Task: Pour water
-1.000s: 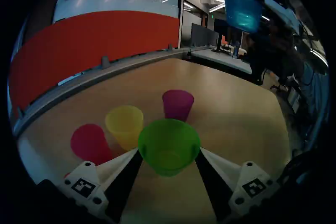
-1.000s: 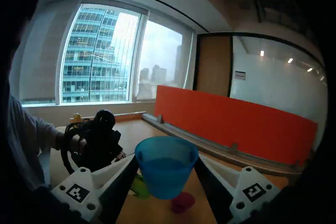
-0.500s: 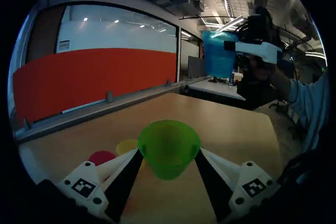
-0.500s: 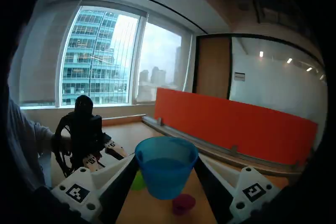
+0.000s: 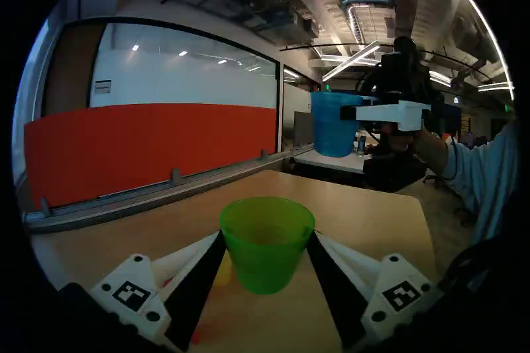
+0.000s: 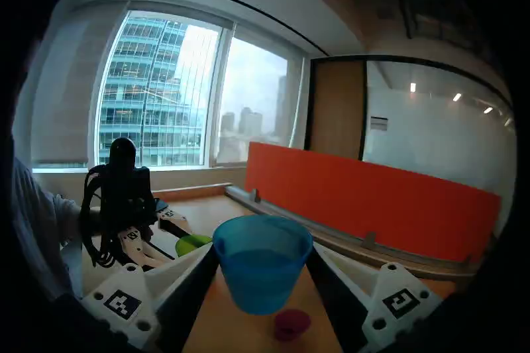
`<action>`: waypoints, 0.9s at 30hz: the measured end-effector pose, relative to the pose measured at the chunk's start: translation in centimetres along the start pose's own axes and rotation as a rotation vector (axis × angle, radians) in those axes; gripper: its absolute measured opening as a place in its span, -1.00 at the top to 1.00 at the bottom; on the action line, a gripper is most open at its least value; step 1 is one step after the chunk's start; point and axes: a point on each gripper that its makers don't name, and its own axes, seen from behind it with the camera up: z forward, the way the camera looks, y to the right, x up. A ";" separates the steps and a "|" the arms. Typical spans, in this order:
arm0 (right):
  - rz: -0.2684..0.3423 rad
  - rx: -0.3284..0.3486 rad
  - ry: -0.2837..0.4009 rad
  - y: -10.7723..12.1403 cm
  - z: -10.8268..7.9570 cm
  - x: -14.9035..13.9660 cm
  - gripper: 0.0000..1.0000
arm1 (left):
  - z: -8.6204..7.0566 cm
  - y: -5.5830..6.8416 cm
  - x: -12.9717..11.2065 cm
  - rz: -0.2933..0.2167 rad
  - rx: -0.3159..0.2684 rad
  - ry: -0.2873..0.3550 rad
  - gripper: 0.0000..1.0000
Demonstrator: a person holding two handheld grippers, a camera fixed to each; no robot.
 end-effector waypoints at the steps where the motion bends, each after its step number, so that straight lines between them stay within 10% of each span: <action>1: -0.001 0.000 0.000 -0.1 0.0 0.1 -0.82 | -0.1 0.0 0.1 0.001 0.000 0.002 -0.70; 27: -0.070 0.058 0.024 -2.3 1.5 2.1 -0.82 | -3.4 3.8 1.2 0.037 -0.049 0.047 -0.71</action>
